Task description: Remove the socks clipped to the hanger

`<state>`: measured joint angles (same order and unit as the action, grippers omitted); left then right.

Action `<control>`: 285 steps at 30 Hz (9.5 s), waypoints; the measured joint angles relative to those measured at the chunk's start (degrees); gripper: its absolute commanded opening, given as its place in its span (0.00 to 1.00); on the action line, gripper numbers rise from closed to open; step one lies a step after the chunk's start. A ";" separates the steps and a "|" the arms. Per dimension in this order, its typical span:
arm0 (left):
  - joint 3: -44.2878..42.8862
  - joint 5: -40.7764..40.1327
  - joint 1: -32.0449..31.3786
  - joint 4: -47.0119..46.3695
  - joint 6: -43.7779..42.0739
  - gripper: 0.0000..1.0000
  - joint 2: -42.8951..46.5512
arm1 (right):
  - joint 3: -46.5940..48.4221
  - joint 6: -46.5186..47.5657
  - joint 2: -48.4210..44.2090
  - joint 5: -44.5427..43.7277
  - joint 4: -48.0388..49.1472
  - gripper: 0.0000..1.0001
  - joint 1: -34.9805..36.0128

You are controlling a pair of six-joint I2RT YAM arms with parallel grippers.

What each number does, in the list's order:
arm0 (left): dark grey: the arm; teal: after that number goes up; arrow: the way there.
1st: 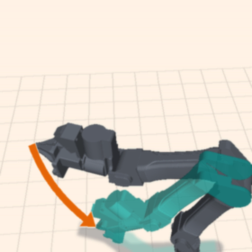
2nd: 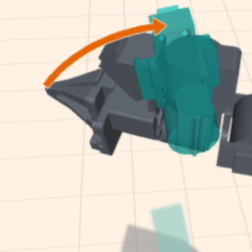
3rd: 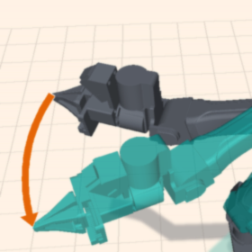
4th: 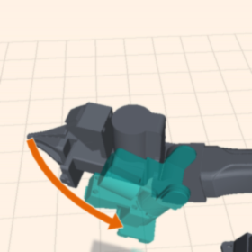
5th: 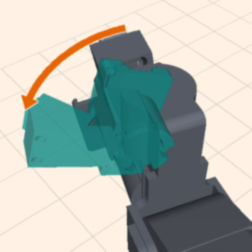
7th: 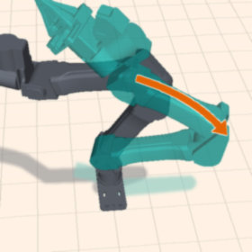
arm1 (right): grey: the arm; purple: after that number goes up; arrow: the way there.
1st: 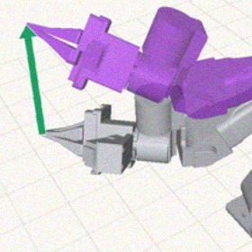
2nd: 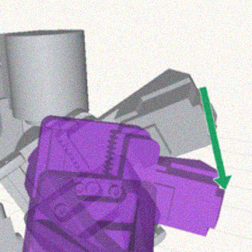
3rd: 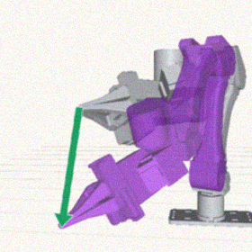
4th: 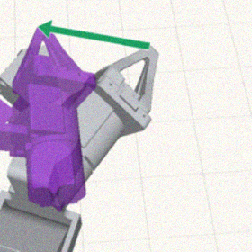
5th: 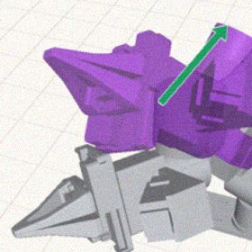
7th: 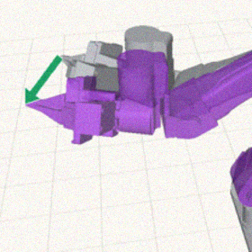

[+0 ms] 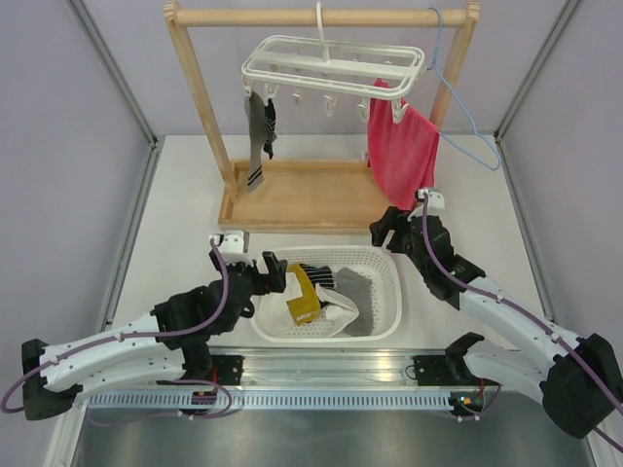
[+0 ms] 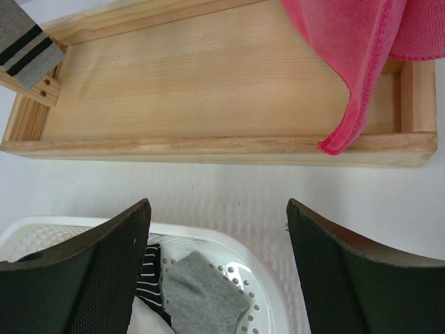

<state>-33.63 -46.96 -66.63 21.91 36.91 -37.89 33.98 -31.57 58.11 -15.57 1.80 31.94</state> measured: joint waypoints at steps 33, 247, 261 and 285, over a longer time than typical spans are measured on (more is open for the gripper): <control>-37.94 27.76 32.54 -25.22 -19.85 1.00 -42.91 | -4.35 -0.59 -3.39 11.96 5.73 0.84 -8.96; -81.68 11.06 29.33 7.78 -31.76 1.00 -62.36 | 22.14 30.40 27.12 -9.51 24.30 0.01 24.85; -88.61 6.99 25.92 8.48 -31.89 1.00 -62.10 | 24.26 36.46 29.14 -17.16 23.78 0.01 28.39; -90.92 3.43 26.05 12.28 -31.10 0.76 -65.35 | 24.35 36.89 29.40 -17.92 23.85 0.01 29.07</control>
<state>-124.55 -43.53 -40.58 34.20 5.80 -103.24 58.33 5.32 87.50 -33.50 25.65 61.01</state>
